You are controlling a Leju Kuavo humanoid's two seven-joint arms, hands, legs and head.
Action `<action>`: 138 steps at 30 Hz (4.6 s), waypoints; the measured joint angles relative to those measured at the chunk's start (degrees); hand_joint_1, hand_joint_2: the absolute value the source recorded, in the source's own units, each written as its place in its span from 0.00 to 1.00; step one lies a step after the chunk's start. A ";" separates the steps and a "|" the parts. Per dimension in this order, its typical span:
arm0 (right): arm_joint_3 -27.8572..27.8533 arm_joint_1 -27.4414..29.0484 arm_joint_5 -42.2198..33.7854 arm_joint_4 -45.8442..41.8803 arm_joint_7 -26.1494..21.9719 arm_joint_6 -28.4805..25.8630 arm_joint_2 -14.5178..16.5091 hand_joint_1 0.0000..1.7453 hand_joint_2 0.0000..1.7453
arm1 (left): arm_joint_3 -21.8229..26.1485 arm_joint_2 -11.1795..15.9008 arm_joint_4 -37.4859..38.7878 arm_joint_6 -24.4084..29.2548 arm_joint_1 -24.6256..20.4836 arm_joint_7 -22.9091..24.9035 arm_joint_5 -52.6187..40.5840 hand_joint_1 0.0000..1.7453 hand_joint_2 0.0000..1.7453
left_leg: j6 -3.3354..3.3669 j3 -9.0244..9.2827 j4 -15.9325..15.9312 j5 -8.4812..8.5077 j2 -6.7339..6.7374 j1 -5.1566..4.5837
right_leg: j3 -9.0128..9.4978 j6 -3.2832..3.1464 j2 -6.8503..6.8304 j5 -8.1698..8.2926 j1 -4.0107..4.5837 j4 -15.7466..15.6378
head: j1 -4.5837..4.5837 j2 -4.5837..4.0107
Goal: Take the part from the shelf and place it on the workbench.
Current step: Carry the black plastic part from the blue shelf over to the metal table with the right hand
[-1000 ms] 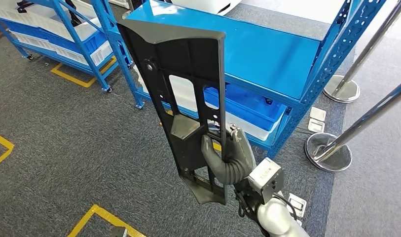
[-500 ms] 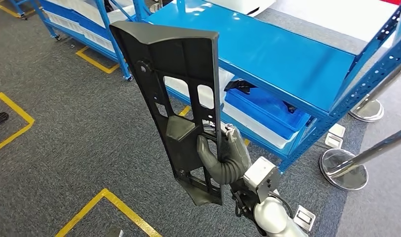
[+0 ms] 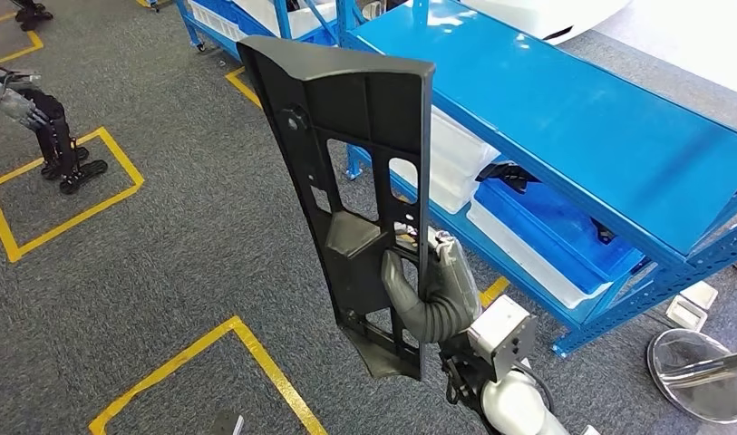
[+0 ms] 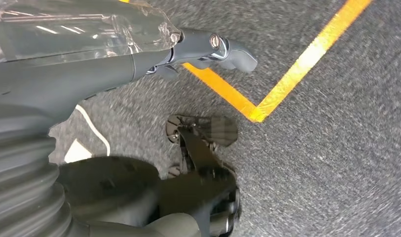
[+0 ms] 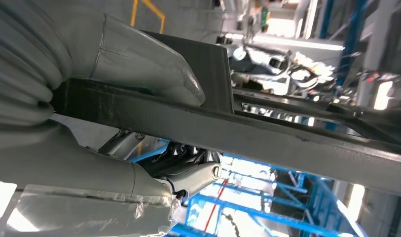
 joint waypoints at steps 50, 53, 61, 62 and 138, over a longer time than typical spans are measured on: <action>0.15 0.80 0.02 0.36 -0.19 0.37 -0.19 1.00 1.00 | 0.04 0.05 0.07 0.17 -0.20 1.02 -0.30 0.00 1.00 | 2.21 1.77 -4.10 2.89 1.70 -0.16 | -7.88 2.50 -1.23 -9.58 -0.39 19.02 | -0.55 0.00; 0.15 0.90 0.02 0.36 -0.21 0.38 -0.26 1.00 1.00 | 0.04 0.04 0.07 0.12 -0.13 1.26 -0.22 0.00 1.00 | 1.92 1.73 -3.69 2.76 -0.60 0.01 | -4.64 2.54 0.21 -4.11 -0.88 11.30 | 0.29 -0.01; 0.17 0.73 -0.02 0.44 -0.63 0.79 -0.03 1.00 1.00 | 0.04 0.10 0.10 0.18 0.08 2.12 0.25 0.00 1.00 | -0.88 -0.73 -0.45 1.30 -1.06 0.17 | -1.10 1.07 0.95 -1.08 -1.25 2.55 | -0.91 -0.01; 0.17 0.71 -0.02 0.45 -0.65 0.83 0.01 1.00 1.00 | 0.04 0.11 0.11 0.16 0.01 2.20 0.24 0.00 1.00 | -1.03 -2.00 2.70 -0.53 0.77 0.08 | -1.04 0.82 0.07 -1.07 -1.10 2.47 | -1.54 0.00; 0.41 1.12 0.01 0.61 0.56 0.90 -0.11 1.00 1.00 | 0.28 -0.28 0.45 0.77 0.07 3.43 1.02 0.00 1.00 | 3.77 2.39 -3.68 2.03 7.50 -2.77 | -0.03 1.54 -7.31 -2.69 -0.02 3.48 | -10.26 0.00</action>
